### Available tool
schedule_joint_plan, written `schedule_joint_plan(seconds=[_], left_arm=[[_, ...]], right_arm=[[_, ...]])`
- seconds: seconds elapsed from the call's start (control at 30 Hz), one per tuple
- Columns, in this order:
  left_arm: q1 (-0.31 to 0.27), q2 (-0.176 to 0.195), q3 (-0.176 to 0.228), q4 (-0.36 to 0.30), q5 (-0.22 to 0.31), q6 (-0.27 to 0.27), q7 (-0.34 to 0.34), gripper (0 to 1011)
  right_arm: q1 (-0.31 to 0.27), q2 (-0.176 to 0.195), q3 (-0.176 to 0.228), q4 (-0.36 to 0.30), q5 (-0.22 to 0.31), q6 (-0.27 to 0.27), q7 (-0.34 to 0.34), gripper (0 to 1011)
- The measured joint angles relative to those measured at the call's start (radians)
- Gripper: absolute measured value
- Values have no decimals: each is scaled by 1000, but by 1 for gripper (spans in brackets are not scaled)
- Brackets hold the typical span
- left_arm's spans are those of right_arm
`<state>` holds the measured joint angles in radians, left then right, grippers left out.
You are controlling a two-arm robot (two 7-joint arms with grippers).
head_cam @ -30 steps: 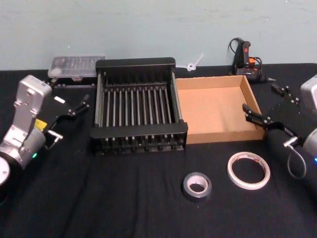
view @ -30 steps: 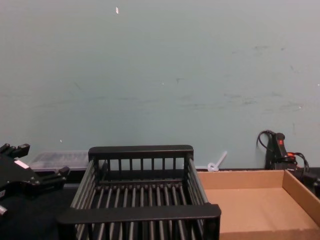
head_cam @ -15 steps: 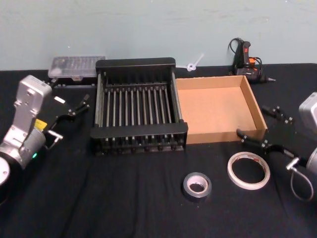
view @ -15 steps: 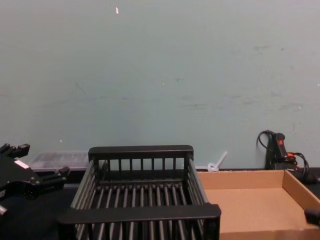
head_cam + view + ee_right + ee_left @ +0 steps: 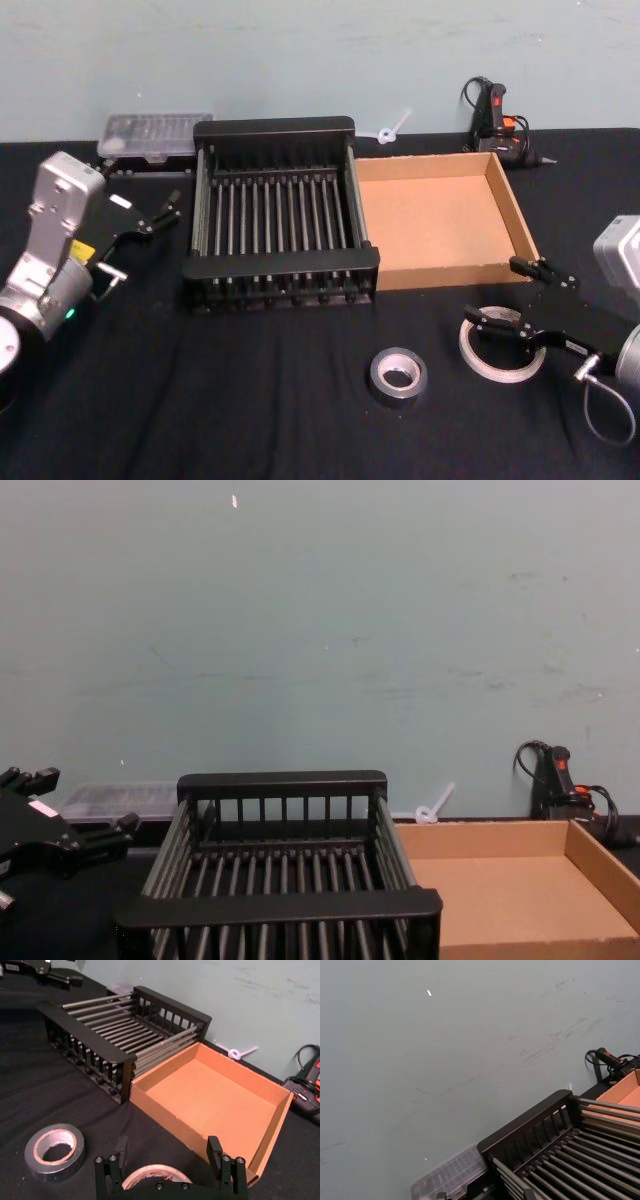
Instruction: Pick up the white tape and place it into the black box , Pick up the silver tape and place it into the brown box.
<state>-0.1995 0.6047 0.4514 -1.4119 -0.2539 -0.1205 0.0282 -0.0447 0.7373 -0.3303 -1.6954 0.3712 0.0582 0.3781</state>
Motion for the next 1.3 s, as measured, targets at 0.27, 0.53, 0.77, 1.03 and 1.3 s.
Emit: schedule_joint_plan(seconds=[0.27, 0.53, 0.77, 1.03, 1.3], left_arm=[[0, 0, 0, 0, 0, 0, 0, 1001], [0, 0, 0, 0, 0, 0, 0, 1001], [0, 0, 0, 0, 0, 0, 0, 1001], [0, 0, 0, 0, 0, 0, 0, 1001], [0, 0, 0, 0, 0, 0, 0, 1001]], right_arm=[[-42, 1, 22, -36, -23, 49, -18, 1000], [-80, 12, 42, -67, -21, 109, -5, 1000], [-113, 6, 57, -91, -14, 150, 14, 1000], [-137, -5, 71, -108, -8, 199, 19, 1000], [-122, -15, 66, -90, -10, 232, 39, 1000]])
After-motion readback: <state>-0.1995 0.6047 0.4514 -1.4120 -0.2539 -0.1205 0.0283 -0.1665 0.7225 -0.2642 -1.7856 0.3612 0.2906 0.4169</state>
